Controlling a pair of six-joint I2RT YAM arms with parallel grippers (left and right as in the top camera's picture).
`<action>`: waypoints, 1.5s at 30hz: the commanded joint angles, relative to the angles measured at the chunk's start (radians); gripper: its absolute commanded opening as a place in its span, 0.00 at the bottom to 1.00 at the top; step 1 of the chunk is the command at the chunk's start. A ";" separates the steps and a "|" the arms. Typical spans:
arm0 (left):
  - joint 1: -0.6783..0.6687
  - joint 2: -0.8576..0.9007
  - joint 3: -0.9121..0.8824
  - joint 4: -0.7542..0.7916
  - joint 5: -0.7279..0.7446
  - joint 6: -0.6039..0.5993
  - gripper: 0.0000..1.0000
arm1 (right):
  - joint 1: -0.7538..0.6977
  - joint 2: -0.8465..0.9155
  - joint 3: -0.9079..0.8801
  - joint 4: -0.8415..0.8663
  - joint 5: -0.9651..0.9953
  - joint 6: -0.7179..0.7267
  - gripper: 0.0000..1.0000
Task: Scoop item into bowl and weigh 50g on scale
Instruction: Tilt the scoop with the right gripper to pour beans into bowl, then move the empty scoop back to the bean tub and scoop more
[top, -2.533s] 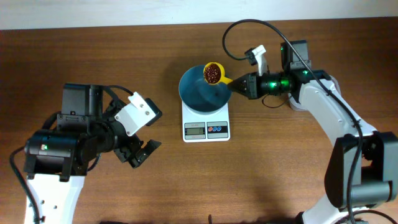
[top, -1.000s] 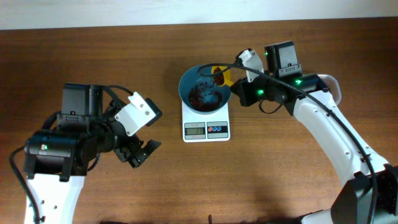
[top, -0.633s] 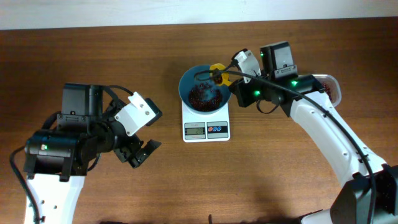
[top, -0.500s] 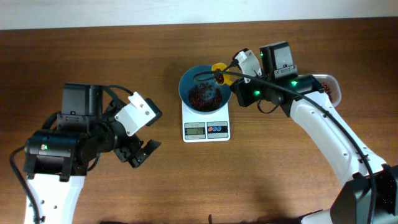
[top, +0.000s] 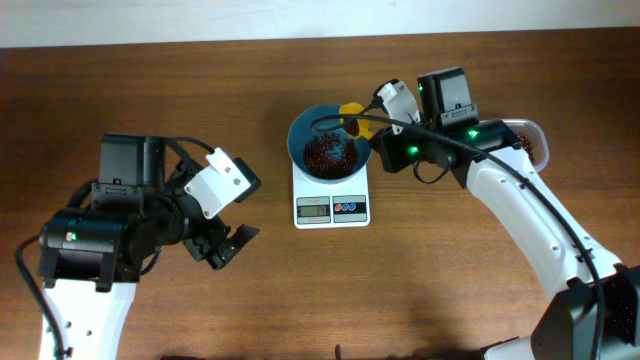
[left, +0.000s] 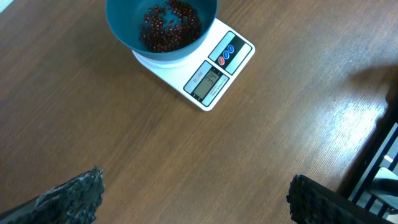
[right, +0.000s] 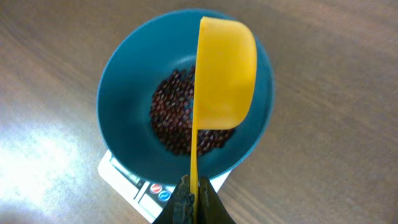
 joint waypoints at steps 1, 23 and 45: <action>0.005 0.003 0.018 0.001 0.018 -0.013 0.99 | 0.013 -0.014 0.006 -0.027 0.018 -0.002 0.04; 0.005 0.003 0.018 0.001 0.018 -0.013 0.99 | 0.050 -0.021 0.044 -0.049 0.023 -0.031 0.04; 0.005 0.003 0.018 0.001 0.018 -0.013 0.99 | 0.085 0.023 0.089 -0.042 0.158 -0.038 0.04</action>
